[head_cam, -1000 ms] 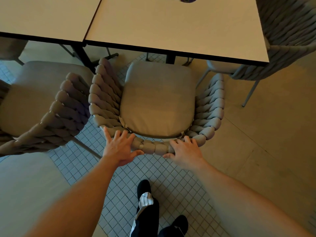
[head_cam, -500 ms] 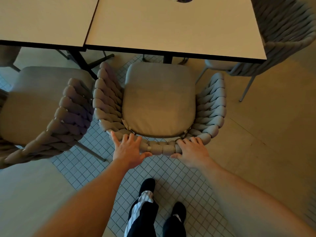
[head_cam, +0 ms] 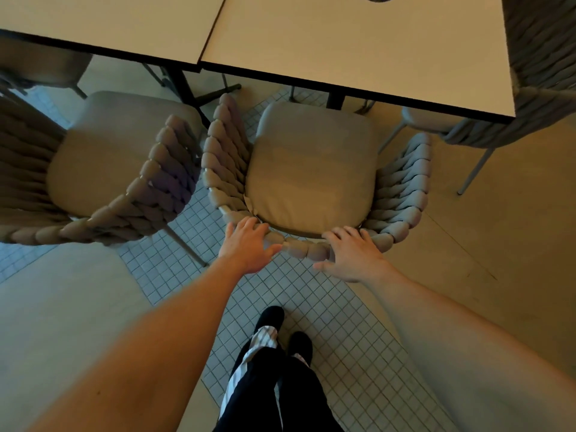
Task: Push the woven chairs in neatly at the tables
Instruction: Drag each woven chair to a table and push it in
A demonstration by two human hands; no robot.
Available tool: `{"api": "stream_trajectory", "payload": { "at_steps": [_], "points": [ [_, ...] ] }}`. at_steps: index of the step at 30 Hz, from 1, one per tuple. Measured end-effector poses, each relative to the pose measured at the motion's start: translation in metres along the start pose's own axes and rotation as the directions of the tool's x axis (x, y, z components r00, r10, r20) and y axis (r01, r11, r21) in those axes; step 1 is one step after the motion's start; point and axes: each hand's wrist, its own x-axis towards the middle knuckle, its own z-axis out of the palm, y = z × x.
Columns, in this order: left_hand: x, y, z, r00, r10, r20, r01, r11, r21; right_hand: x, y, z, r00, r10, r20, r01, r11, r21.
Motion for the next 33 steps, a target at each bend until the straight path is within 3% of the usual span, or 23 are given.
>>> {"api": "stream_trajectory", "payload": {
  "at_steps": [5, 18, 33],
  "points": [
    [-0.032, -0.017, -0.011, 0.994, -0.105, -0.025, 0.099, 0.983, -0.157, 0.009, -0.031, -0.025, 0.994, -0.11, 0.015, 0.11, 0.992, -0.066],
    [-0.14, -0.134, -0.039, 0.898, -0.44, -0.009, 0.423, 0.868, -0.26, 0.027, -0.181, -0.056, 0.938, -0.333, 0.098, 0.347, 0.905, -0.245],
    [-0.222, -0.261, -0.057, 0.798, -0.601, -0.034, 0.554, 0.756, -0.349, 0.043, -0.345, -0.053, 0.889, -0.422, 0.178, 0.458, 0.83, -0.317]
  ]
}}
